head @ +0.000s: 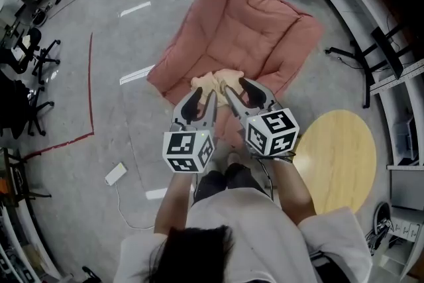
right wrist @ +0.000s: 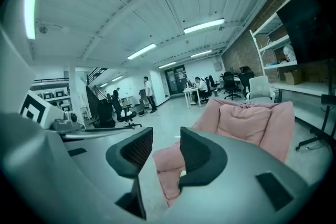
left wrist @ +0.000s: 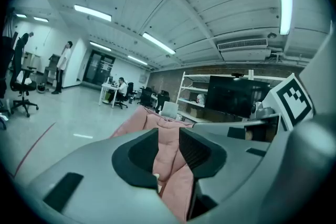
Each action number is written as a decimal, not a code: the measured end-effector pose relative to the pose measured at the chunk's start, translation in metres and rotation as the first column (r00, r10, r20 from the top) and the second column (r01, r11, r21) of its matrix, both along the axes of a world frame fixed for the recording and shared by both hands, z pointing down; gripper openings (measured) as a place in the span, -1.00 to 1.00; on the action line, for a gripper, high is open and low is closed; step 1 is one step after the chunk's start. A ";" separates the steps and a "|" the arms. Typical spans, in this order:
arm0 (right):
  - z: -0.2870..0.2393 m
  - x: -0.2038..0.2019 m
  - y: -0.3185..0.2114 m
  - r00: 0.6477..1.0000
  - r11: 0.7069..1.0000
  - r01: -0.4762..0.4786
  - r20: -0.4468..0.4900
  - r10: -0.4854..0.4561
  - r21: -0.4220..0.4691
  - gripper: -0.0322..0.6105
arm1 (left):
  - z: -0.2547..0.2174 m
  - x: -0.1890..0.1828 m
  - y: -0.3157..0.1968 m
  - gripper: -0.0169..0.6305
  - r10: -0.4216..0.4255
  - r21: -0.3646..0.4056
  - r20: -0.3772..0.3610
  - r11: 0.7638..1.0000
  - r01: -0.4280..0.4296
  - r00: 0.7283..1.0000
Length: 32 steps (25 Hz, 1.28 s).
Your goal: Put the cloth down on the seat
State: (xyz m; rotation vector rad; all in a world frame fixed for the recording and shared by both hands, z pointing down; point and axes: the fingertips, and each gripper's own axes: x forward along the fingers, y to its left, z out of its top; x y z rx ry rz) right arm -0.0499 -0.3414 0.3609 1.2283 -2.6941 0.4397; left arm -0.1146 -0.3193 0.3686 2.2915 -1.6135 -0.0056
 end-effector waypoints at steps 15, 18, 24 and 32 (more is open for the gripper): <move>0.012 -0.015 0.049 0.989 0.989 0.028 -0.151 -0.006 0.144 -0.78 | -0.002 0.010 0.031 -0.85 0.055 0.038 0.065 0.998 -0.057 0.996; 0.016 -0.012 0.046 0.991 0.991 -0.010 -0.132 0.027 0.130 -0.81 | -0.001 0.017 0.036 -0.86 0.080 0.061 0.081 0.994 -0.085 0.994; 0.016 -0.013 0.044 0.989 0.989 -0.031 -0.142 0.052 0.146 -0.81 | 0.008 0.009 0.038 -0.86 0.028 0.044 0.119 0.998 -0.034 0.992; 0.011 -0.015 0.046 0.988 0.985 -0.026 -0.146 0.052 0.169 -0.81 | 0.010 0.000 0.034 -0.87 -0.023 0.037 0.105 0.999 0.019 0.994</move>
